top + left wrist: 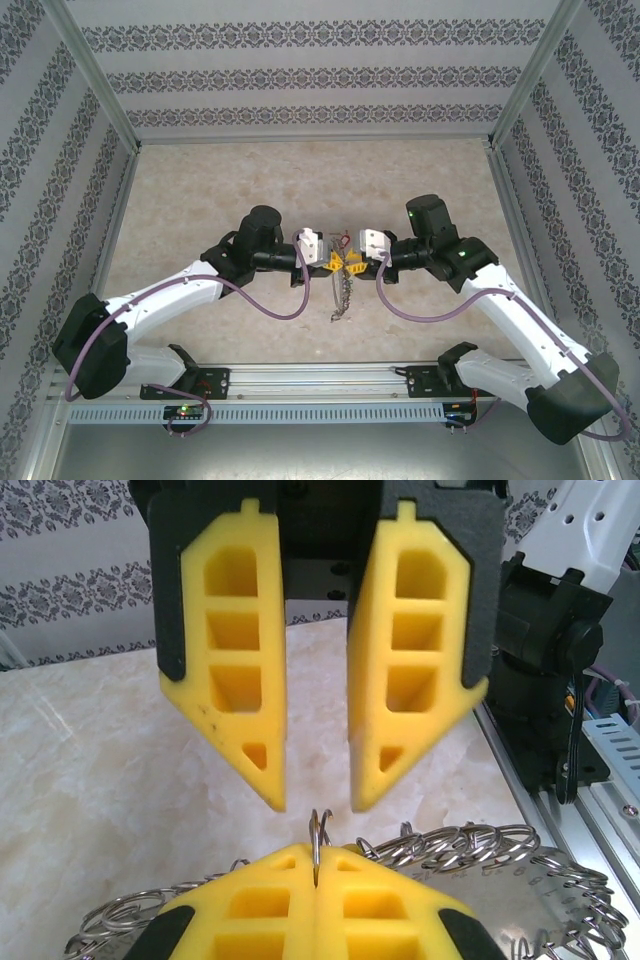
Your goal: Put the keys on the keyring
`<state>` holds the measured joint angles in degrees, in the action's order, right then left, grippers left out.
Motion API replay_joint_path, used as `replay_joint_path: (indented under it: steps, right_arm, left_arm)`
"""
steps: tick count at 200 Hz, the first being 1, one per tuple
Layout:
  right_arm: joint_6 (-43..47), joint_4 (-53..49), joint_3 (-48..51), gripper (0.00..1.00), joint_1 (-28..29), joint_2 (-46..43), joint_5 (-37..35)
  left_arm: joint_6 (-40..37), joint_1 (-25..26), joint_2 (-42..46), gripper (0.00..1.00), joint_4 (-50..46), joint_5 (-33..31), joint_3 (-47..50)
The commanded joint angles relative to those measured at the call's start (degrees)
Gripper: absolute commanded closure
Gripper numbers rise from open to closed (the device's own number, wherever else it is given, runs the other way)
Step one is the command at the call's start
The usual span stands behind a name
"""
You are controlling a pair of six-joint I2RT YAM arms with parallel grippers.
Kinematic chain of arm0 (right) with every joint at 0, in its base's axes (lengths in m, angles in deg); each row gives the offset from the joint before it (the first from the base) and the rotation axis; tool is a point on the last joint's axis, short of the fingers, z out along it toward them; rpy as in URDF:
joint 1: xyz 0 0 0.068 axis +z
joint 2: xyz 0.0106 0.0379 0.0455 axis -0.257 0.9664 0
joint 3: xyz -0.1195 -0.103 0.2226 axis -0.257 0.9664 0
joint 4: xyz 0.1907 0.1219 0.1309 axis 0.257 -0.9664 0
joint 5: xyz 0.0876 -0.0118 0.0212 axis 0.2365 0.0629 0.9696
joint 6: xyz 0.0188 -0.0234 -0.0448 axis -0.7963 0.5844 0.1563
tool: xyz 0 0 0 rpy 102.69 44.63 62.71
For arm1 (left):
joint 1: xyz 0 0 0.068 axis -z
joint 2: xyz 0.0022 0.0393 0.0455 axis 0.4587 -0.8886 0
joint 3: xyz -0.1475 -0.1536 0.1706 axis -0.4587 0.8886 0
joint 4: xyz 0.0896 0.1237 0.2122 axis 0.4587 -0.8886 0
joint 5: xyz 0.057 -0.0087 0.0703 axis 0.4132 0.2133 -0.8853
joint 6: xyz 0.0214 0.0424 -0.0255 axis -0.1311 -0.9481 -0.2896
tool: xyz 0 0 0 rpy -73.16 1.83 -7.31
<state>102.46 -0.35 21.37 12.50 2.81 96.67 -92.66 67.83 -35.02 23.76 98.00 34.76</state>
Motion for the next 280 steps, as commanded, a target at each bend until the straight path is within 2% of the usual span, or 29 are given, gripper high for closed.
replay_joint_path:
  steps: [1,17,47,82,155,189,201,214,230,260,280]
  right_arm:
    - [0.9,-1.0,-1.2,0.73,1.0,0.4,1.6]
    - [0.9,-1.1,-1.4,0.75,1.3,0.7,1.3]
    - [0.9,-1.5,-2.0,0.92,1.4,1.2,1.0]
    - [1.2,-2.1,-2.2,1.0,1.4,1.4,0.2]
    - [-2.2,-1.2,-1.9,1.0,1.1,1.3,-2.0]
    - [-9.8,1.8,-1.1,1.0,1.2,1.0,-7.8]
    - [-12.8,1.9,-1.1,1.0,1.1,1.3,-9.2]
    - [-16.1,1.4,-1.2,1.0,1.1,1.9,-11.1]
    - [-19.7,0.7,-1.4,1.0,1.2,2.5,-13.9]
    - [-30.0,-0.5,-3.9,1.0,1.2,5.3,-18.4]
    - [-41.4,-2.1,-7.0,1.0,1.1,8.4,-21.7]
  left_arm:
    - [-0.5,0.6,0.0,1.0,2.2,2.4,-2.4]
    - [-0.2,0.6,-0.1,1.0,2.4,2.6,-2.4]
    - [0.0,0.6,0.1,1.0,2.4,2.9,-2.4]
    - [0.4,0.7,0.4,1.0,2.8,2.7,-2.2]
    - [0.9,0.6,-0.7,1.0,2.5,2.2,-2.4]
    - [2.8,0.0,-1.4,0.85,3.9,1.5,-1.4]
    - [3.8,-0.3,-1.2,0.71,5.0,1.0,-0.7]
    - [4.9,-0.9,-0.8,0.65,6.3,0.3,0.4]
    - [6.5,-2.1,0.1,0.52,7.3,-0.9,1.5]
    - [9.8,-4.6,2.7,0.48,8.5,-2.4,3.7]
    - [12.4,-5.8,4.6,0.45,8.8,-3.4,4.9]
